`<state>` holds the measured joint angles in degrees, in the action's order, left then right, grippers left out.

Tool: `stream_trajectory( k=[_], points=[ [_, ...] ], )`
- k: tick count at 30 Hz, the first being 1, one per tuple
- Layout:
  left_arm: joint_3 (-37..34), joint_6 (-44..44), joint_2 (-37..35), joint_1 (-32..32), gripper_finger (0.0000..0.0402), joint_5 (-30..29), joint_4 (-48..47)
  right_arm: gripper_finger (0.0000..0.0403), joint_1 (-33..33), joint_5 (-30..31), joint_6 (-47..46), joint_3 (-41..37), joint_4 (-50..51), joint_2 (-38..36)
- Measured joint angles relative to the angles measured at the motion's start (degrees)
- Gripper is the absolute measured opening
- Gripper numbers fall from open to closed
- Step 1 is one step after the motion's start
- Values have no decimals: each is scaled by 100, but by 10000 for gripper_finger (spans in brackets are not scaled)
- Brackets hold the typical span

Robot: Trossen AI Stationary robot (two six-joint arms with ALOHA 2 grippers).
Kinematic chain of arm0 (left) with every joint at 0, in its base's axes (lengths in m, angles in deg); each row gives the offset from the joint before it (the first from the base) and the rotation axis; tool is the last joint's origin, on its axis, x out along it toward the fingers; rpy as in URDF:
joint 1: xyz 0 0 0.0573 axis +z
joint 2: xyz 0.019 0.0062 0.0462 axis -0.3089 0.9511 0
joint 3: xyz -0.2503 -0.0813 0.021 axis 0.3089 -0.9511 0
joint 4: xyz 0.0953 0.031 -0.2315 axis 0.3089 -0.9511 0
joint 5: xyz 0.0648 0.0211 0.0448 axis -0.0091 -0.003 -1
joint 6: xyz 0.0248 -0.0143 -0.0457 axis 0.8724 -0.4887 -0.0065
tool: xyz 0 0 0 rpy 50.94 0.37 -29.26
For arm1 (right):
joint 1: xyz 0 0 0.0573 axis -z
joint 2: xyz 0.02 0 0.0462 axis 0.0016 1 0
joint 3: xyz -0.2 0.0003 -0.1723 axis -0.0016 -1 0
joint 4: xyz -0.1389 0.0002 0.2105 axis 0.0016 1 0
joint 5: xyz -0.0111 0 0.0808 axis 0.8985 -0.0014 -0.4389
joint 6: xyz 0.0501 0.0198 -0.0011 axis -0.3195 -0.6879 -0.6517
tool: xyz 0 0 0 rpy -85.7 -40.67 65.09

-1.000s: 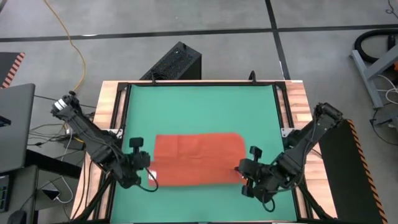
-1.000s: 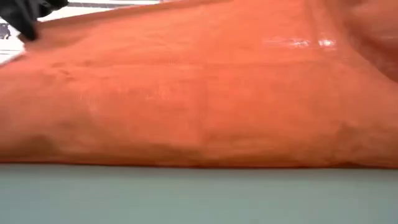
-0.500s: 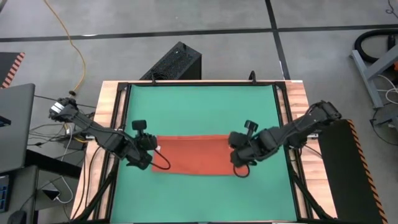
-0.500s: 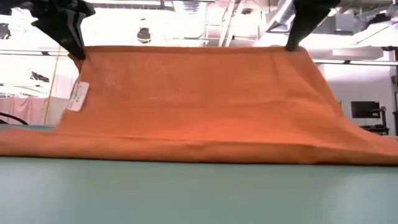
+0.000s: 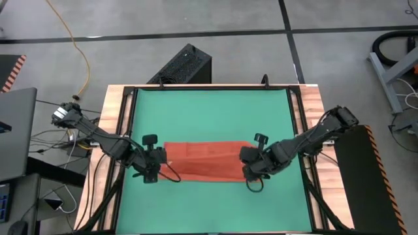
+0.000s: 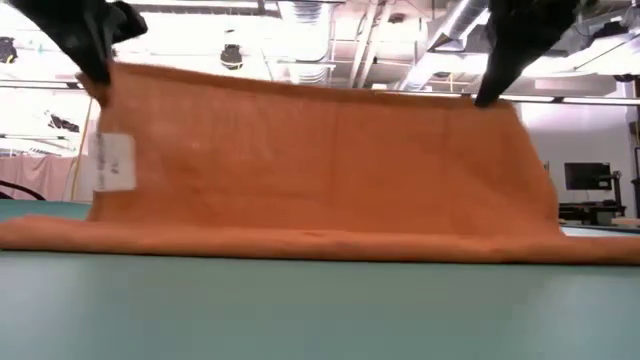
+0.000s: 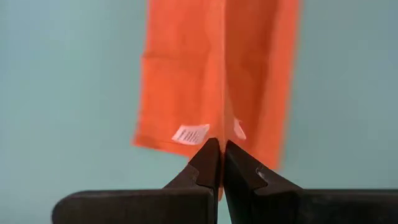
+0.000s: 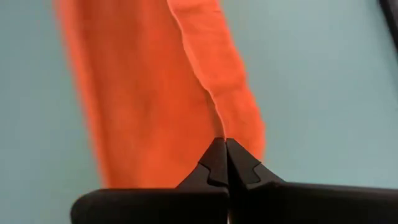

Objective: Roll towel
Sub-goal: Fold the orange towel

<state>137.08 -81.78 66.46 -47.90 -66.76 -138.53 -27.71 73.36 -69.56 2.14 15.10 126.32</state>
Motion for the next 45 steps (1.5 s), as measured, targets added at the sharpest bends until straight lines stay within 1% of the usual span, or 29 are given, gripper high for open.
stream_trajectory(
  k=[5, 11, 16, 18, 21, 25, 27, 35, 45],
  points=[
    [455, -458, 0, -440, 0, -2, 26, 3, -450, -1, -121, 385, -8, -2],
    [854, -844, -2, -901, 0, -288, 93, 2, -777, -4, -476, 548, -5, -3],
    [903, -1361, 17, -1153, 0, -269, 189, 2, -1054, -1, -843, 548, -8, -2],
    [897, -1424, 35, -1244, 0, -305, 178, 2, -1172, 1, -1006, 548, -10, -2],
    [834, -1356, 35, -1297, 0, -549, 172, 2, -1268, 25, -1108, 548, -8, -2],
    [704, -1180, 34, -1279, 0, -999, 127, 2, -1188, 137, -1113, 548, -1, -2],
    [622, -1102, 33, -1229, 0, -1123, 119, 2, -1114, 156, -1091, 548, 7, -2],
    [296, -1078, 35, -989, 0, -1101, 138, 2, -762, 159, -752, 527, 22, -2],
    [-187, -1086, 35, -801, 0, -1093, 190, 2, -242, 118, -754, -228, -134, 1]
  ],
)
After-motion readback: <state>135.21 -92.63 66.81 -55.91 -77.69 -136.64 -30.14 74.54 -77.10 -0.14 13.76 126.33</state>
